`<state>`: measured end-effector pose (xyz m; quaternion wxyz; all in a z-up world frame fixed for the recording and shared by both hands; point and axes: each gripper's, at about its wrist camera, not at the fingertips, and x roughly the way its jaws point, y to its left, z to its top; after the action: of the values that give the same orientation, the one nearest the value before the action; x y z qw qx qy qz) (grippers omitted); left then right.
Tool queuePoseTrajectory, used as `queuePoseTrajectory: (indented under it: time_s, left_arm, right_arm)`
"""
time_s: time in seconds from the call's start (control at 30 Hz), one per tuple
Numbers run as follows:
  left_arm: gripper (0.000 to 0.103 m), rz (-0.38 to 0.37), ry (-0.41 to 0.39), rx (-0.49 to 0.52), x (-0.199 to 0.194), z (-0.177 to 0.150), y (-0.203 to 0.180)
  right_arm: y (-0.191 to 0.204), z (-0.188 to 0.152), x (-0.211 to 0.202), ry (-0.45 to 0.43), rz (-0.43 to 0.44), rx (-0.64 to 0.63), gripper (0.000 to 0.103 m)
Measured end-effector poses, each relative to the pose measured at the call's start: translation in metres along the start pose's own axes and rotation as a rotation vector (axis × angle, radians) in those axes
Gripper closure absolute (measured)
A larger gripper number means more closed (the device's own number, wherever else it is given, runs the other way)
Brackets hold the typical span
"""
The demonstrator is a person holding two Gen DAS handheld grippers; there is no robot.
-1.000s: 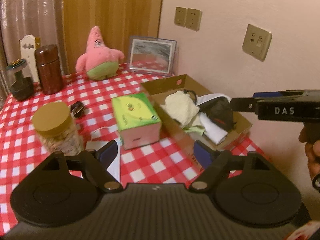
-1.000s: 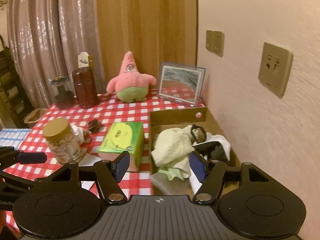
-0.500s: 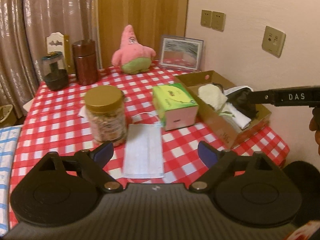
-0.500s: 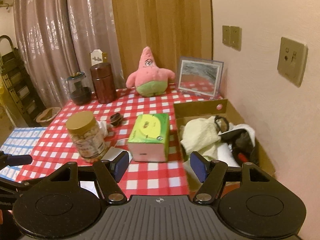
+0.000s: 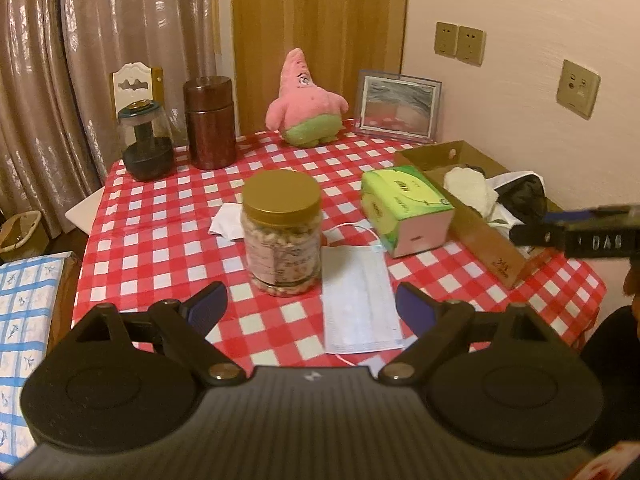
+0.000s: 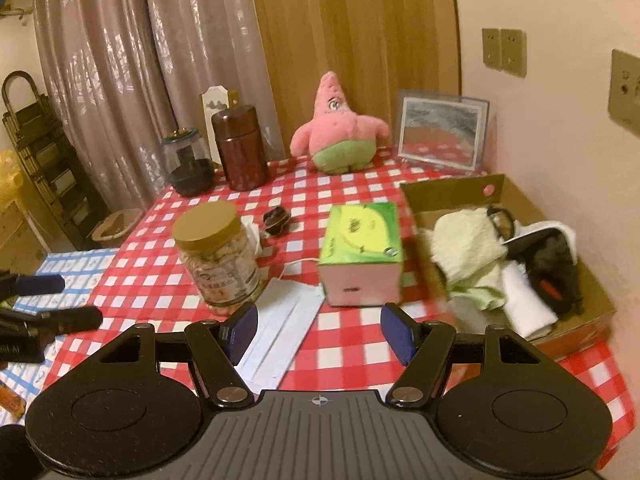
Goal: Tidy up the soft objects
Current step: 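Move the right tool from the tray toward the light-blue face mask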
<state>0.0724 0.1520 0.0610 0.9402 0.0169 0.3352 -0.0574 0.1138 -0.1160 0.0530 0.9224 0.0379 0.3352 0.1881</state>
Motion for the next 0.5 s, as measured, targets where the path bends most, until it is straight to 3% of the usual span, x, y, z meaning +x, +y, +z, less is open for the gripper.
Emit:
queuePoseTrajectory:
  time_s: [0.37, 0.5]
  left_arm:
    - [0.013, 0.043, 0.008, -0.011, 0.035, -0.004, 0.068]
    - [0.013, 0.089, -0.003, -0.006, 0.052, -0.01, 0.088]
  right_arm:
    - [0.049, -0.025, 0.075, 0.059, -0.01, 0.015, 0.034]
    - [0.061, -0.034, 0.107, 0.089, -0.024, 0.007, 0.021]
